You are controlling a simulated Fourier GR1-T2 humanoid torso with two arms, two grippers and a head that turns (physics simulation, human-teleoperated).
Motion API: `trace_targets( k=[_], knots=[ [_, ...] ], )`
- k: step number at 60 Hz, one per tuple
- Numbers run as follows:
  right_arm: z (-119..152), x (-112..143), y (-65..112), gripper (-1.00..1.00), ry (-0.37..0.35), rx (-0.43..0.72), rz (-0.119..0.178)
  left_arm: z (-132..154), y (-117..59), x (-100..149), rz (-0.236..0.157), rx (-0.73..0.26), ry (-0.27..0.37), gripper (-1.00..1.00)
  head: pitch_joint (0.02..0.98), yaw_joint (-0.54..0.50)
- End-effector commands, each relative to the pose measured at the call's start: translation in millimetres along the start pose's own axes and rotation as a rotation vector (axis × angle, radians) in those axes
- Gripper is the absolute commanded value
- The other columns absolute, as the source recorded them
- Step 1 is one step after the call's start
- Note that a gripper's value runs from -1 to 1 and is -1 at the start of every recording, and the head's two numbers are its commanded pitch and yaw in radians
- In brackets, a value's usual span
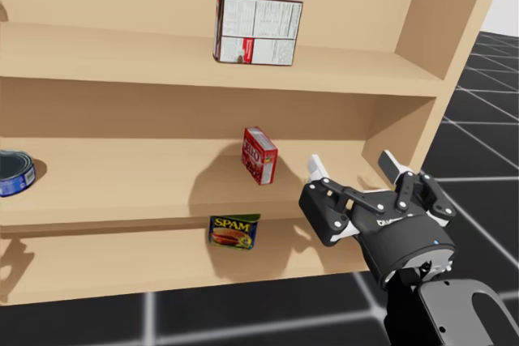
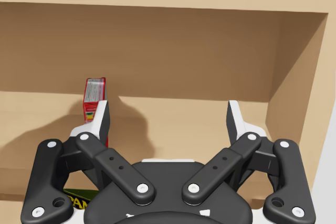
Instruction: Find the gelatin box on the shelf and bring it to me.
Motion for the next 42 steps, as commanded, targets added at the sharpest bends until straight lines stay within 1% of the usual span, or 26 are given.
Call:
trace_targets(
  k=[1,2,4,5,8,9,10,14,16,19,22,23,24,25,27,30,38,39,42],
  knots=[
    [6.4,16.0,17.4,-1.0,0.034,0.079,-0.027,-0.2,-0.1,-1.0,0.003,0.003,0.003,-1.0,0.545,-0.27],
    [6.7,17.7,20.4,-1.0,0.038,0.091,-0.016,-0.2,0.1,-1.0,0.003,0.003,0.003,-1.0,0.545,-0.27],
    [6.3,19.0,23.3,-1.0,0.041,0.103,-0.009,-0.2,0.4,-1.0,0.003,0.004,0.004,-1.0,0.543,-0.27],
    [5.9,20.6,28.0,-1.0,0.064,0.125,-0.001,-0.3,0.6,-1.1,0.004,0.005,0.004,-1.0,0.543,-0.27],
    [5.1,22.1,32.1,-1.0,0.077,0.156,-0.006,-0.3,1.0,-1.2,0.004,0.005,0.005,-1.0,0.542,-0.27],
    [4.4,22.2,33.4,-1.0,0.077,0.158,-0.002,-0.3,1.1,-1.4,0.003,0.006,0.004,-1.0,0.542,-0.27],
    [2.4,22.9,36.7,-1.0,0.083,0.167,0.009,-0.2,1.6,-1.4,0.001,0.007,0.003,-1.0,0.542,-0.27],
    [-2.1,23.9,40.8,-1.0,0.087,0.182,-0.003,0.2,2.6,-1.0,0.0,0.011,-0.004,-1.0,0.542,-0.26],
    [-4.4,23.8,41.9,-1.0,0.086,0.182,0.006,0.1,3.1,-1.0,0.001,0.011,-0.005,-1.0,0.541,-0.26],
    [-10.1,22.6,44.7,-1.0,0.093,0.186,-0.012,0.2,3.2,-1.2,0.0,0.013,-0.003,-1.0,0.543,-0.26],
    [-14.5,19.7,46.7,-1.0,0.105,0.198,-0.011,0.2,3.1,-1.3,0.0,0.014,-0.003,-1.0,0.543,-0.26],
    [-15.5,19.0,47.0,-1.0,0.111,0.197,-0.015,0.3,3.1,-1.2,0.0,0.015,-0.003,-1.0,0.543,-0.26],
    [-18.1,17.5,47.9,-1.0,0.116,0.208,-0.033,0.3,3.0,-1.3,-0.001,0.015,-0.002,-1.0,0.544,-0.26],
    [-20.2,16.1,49.0,-1.0,0.125,0.215,-0.04,0.3,3.0,-1.4,-0.002,0.016,-0.002,-1.0,0.545,-0.25],
    [-22.5,14.3,49.4,-1.0,0.132,0.218,-0.038,0.3,3.0,-1.4,-0.002,0.016,-0.002,-1.0,0.545,-0.25],
    [-29.2,9.7,50.2,-1.0,0.147,0.214,-0.046,0.3,3.2,-1.4,-0.004,0.018,-0.004,-1.0,0.548,-0.25],
    [-44.3,0.2,53.1,-1.0,0.175,0.201,-0.037,-0.5,3.7,-1.8,-0.009,0.02,-0.006,-1.0,0.552,-0.24],
    [-48.1,-1.7,54.3,-1.0,0.177,0.191,-0.024,-0.6,3.8,-2.0,-0.01,0.02,-0.006,-1.0,0.552,-0.24],
    [-51.7,-3.4,55.3,-1.0,0.176,0.178,-0.009,-0.6,3.9,-2.1,-0.01,0.02,-0.006,-1.0,0.553,-0.24]
  ],
)
